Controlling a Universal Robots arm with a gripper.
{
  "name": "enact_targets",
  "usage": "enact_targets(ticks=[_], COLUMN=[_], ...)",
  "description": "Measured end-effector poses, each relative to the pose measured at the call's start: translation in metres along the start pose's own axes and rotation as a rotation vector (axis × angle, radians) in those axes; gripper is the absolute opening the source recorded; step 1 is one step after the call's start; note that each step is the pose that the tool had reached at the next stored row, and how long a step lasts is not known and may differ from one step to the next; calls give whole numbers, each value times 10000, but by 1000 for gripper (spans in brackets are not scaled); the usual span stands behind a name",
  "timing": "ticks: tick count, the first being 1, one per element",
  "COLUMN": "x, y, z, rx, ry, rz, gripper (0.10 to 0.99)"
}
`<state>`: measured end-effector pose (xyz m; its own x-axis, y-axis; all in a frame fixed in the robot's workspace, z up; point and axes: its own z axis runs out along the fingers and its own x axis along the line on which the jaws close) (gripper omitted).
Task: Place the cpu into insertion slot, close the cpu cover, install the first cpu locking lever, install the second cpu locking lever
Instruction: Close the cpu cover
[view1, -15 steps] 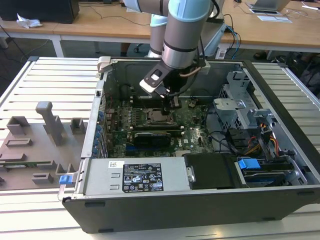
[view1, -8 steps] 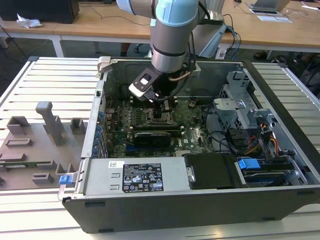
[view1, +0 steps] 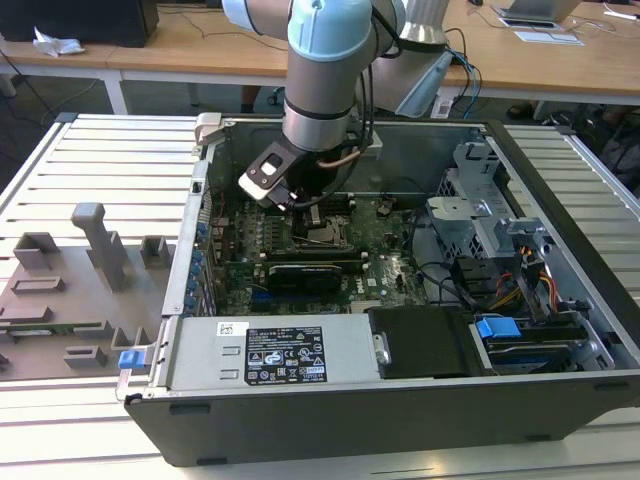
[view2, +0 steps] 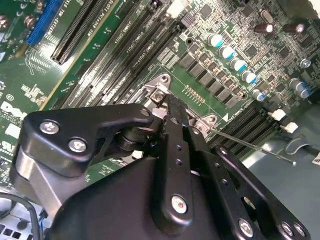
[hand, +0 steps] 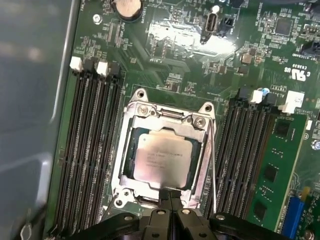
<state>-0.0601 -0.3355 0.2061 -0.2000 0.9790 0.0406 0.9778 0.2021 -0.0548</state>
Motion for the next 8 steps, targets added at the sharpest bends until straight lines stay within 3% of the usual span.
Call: enact_targets(ticks=[8], x=[104], y=[29], z=[3], rx=[7], ry=[1], rz=[-271], gripper=[106])
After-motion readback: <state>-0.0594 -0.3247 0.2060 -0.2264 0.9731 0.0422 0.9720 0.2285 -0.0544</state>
